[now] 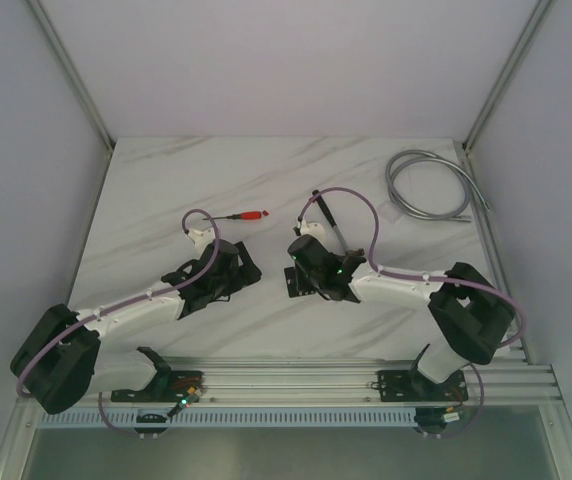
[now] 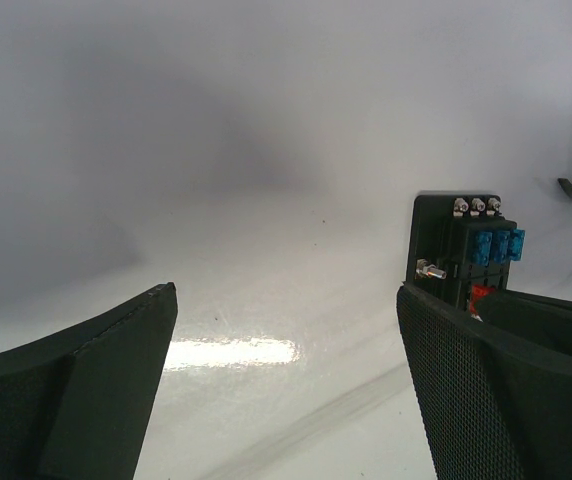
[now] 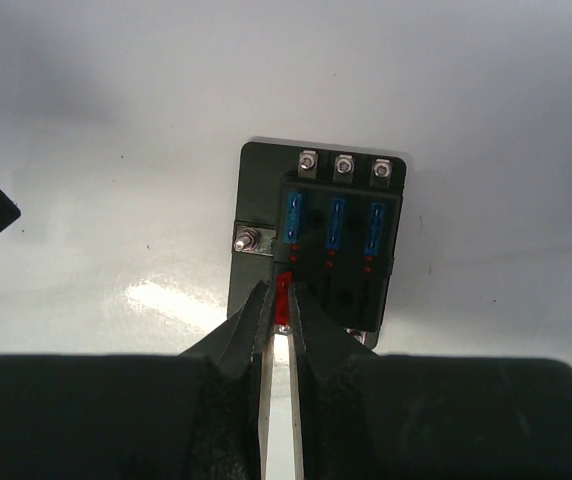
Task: Snap on the fuse box
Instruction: Install the fuse at the fuse box base.
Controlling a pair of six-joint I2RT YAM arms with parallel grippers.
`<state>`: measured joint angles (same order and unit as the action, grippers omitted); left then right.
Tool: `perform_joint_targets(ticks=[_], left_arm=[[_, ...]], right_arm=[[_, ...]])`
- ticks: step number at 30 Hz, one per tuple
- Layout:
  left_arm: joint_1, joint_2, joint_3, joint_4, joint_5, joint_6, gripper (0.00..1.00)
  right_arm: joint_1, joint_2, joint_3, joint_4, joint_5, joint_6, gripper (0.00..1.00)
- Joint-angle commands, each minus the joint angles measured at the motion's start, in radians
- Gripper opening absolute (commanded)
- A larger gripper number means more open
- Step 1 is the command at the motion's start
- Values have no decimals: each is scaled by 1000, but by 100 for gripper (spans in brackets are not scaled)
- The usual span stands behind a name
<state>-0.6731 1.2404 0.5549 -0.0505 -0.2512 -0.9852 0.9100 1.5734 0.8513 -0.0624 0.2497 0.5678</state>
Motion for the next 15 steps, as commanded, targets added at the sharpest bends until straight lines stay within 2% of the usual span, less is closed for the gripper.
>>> perform_joint_targets(ticks=[1, 10, 15], left_arm=[[6, -13, -13, -18, -14, 5, 100], [5, -16, -15, -18, -16, 3, 100], [6, -19, -15, -17, -16, 5, 100]], right_arm=[[7, 25, 13, -51, 51, -7, 4], [7, 13, 24, -85, 75, -29, 6], [7, 30, 29, -85, 59, -37, 14]])
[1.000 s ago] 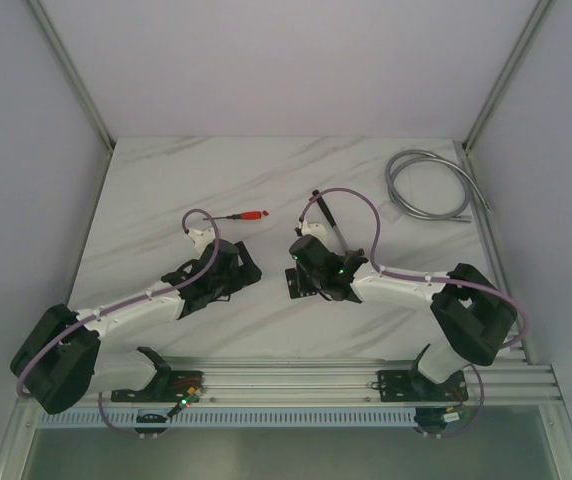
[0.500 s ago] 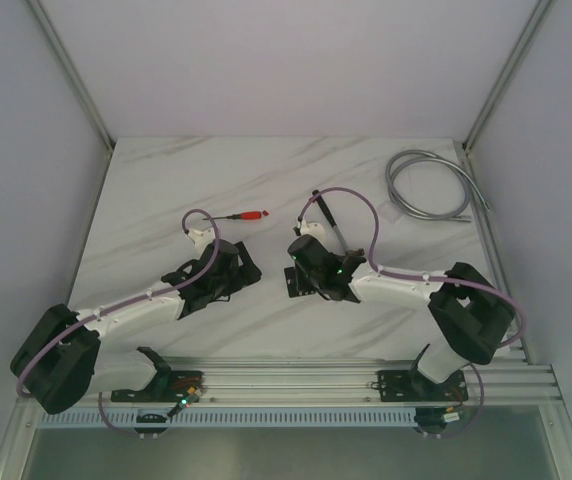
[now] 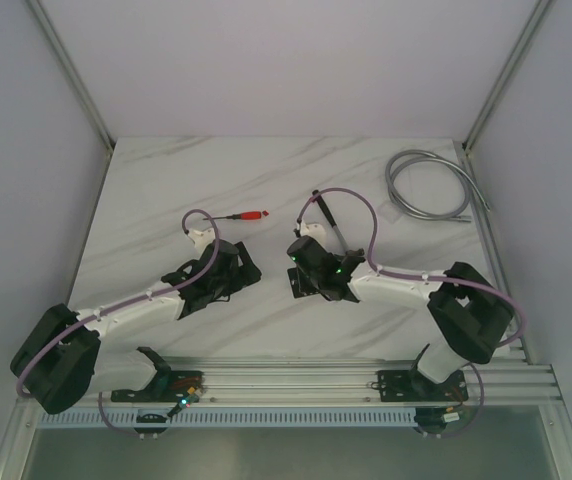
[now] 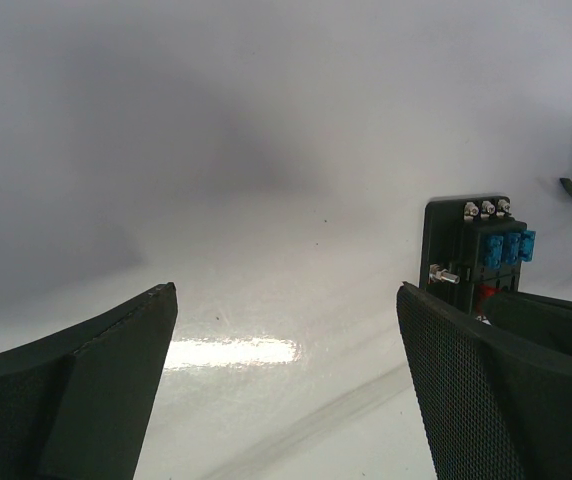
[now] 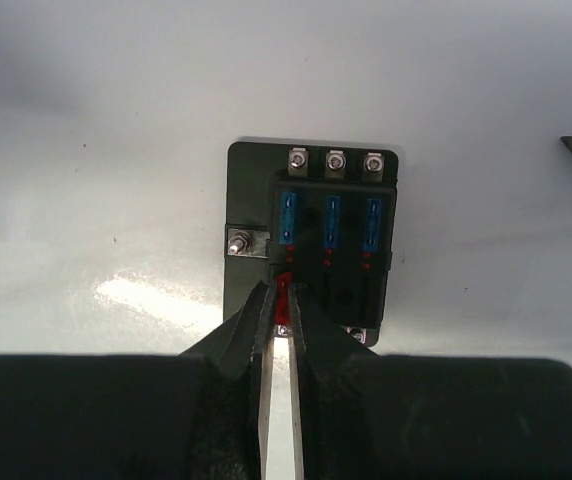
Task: Snap on the fuse box
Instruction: Install the fuse at the fuse box base.
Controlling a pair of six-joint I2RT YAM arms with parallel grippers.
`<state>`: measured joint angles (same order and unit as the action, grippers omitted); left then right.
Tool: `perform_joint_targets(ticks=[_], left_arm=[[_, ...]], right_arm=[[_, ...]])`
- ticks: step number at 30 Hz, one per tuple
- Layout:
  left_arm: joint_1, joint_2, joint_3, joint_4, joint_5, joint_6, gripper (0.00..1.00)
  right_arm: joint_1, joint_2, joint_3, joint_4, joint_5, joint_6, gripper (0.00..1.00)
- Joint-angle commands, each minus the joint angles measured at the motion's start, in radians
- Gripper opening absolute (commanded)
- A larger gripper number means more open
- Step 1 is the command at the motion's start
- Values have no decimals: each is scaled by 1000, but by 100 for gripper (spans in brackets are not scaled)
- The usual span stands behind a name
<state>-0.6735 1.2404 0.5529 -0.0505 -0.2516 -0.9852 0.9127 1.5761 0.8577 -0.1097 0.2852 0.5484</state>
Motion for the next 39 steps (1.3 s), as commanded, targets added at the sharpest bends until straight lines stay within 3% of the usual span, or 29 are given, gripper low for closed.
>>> perform_joint_targets(ticks=[1, 7, 13, 30, 39], left_arm=[[6, -19, -13, -18, -14, 5, 100], [6, -16, -10, -17, -15, 8, 100], [5, -20, -7, -19, -17, 18, 100], [46, -98, -8, -81, -112, 137, 100], [56, -104, -14, -83, -126, 150, 100]], right_arm=[[5, 26, 23, -38, 23, -18, 15], [5, 7, 32, -45, 25, -13, 29], [6, -2, 73, -96, 20, -15, 32], [6, 104, 248, -338, 49, 49, 22], [6, 134, 276, -368, 35, 52, 20]])
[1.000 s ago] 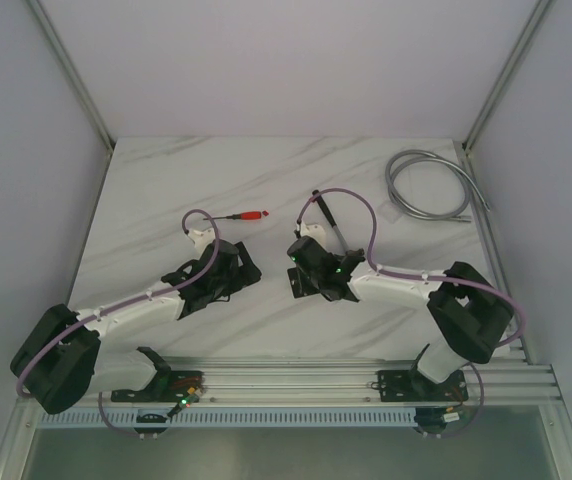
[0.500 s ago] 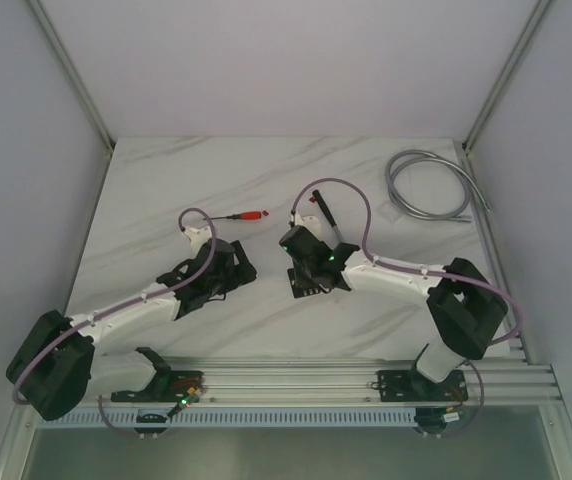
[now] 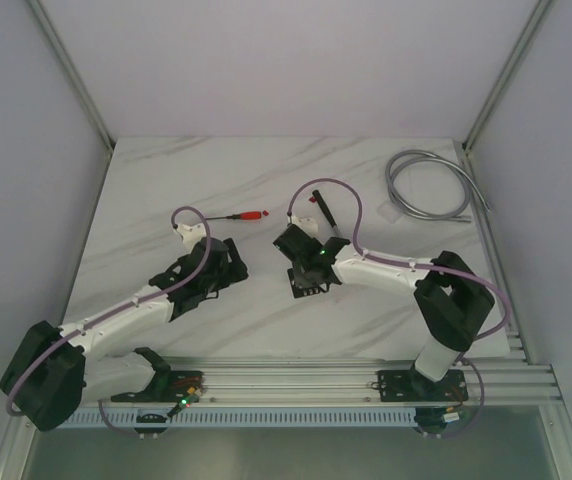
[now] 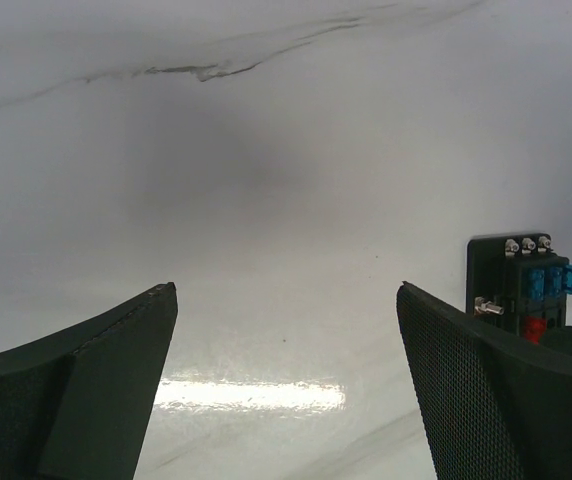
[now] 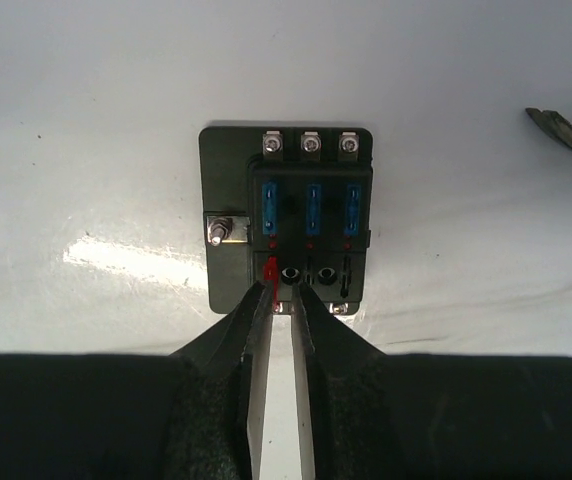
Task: Snap on the fuse box
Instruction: Install the fuse at the fuse box base.
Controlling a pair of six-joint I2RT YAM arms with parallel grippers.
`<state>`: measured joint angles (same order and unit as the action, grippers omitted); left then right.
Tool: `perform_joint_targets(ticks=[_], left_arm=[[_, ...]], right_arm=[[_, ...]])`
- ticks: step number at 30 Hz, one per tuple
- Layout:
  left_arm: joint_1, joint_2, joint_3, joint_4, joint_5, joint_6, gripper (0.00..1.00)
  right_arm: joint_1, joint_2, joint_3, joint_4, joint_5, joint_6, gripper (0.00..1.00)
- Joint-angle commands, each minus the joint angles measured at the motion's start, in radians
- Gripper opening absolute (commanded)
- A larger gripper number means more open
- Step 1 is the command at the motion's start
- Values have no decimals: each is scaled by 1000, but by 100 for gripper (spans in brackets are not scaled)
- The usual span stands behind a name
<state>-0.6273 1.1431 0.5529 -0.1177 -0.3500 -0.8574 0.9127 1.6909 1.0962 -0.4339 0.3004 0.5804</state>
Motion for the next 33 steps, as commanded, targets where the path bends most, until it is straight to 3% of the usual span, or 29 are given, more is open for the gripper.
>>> perform_joint_targets(ticks=[1, 10, 21, 33], left_arm=[[9, -5, -15, -16, -27, 23, 100], [11, -12, -18, -17, -25, 24, 100], [12, -27, -28, -16, -26, 23, 100], [13, -32, -29, -17, -31, 22, 100]], right_arm=[[6, 23, 40, -47, 19, 19, 19], [4, 49, 59, -82, 8, 27, 17], [-9, 101, 34, -125, -26, 27, 7], [-67, 111, -96, -79, -114, -1, 0]])
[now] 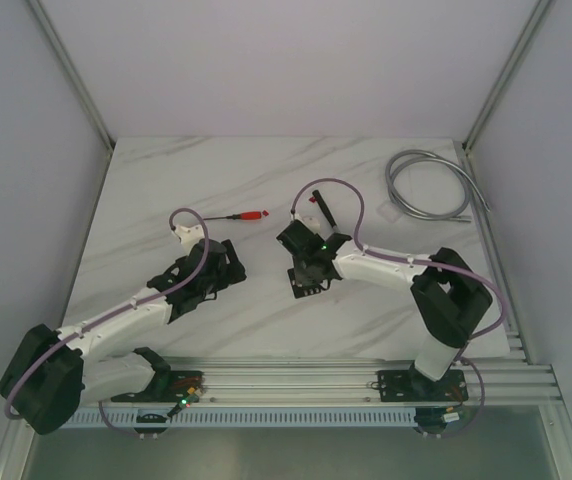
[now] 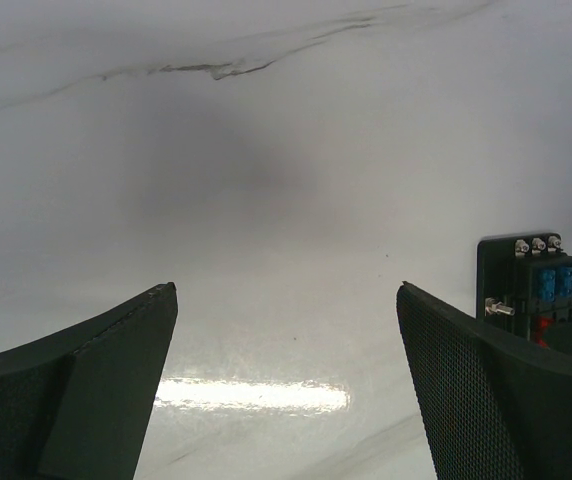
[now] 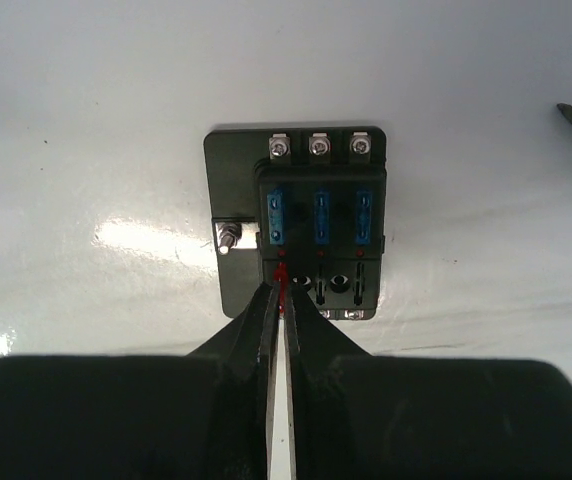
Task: Snap on the fuse box
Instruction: Install the fuse at the fuse box base.
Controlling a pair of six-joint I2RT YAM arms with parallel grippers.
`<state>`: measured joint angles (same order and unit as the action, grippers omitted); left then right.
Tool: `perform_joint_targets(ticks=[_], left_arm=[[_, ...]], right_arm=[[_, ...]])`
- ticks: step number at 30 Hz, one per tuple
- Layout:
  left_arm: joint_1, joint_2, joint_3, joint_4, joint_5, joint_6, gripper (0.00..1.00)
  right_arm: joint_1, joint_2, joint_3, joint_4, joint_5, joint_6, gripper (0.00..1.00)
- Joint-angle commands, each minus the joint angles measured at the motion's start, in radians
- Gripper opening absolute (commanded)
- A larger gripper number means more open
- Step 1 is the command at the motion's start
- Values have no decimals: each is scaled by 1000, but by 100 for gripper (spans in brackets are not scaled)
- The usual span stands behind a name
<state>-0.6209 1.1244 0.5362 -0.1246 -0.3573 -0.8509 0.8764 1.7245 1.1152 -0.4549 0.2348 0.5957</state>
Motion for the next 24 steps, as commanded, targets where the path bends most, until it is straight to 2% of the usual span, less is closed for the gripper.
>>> perform_joint_targets(ticks=[1, 15, 20, 24], left_arm=[[7, -13, -13, -10, -25, 16, 100], [10, -3, -19, -9, -23, 15, 100], [11, -12, -20, -9, -22, 17, 100], [12, -22, -18, -11, -21, 21, 100]], right_arm=[[-39, 83, -126, -51, -56, -16, 0], [-67, 223, -121, -78, -13, -32, 0], [-30, 145, -34, -74, -32, -75, 0], [3, 89, 70, -74, -55, -130, 12]])
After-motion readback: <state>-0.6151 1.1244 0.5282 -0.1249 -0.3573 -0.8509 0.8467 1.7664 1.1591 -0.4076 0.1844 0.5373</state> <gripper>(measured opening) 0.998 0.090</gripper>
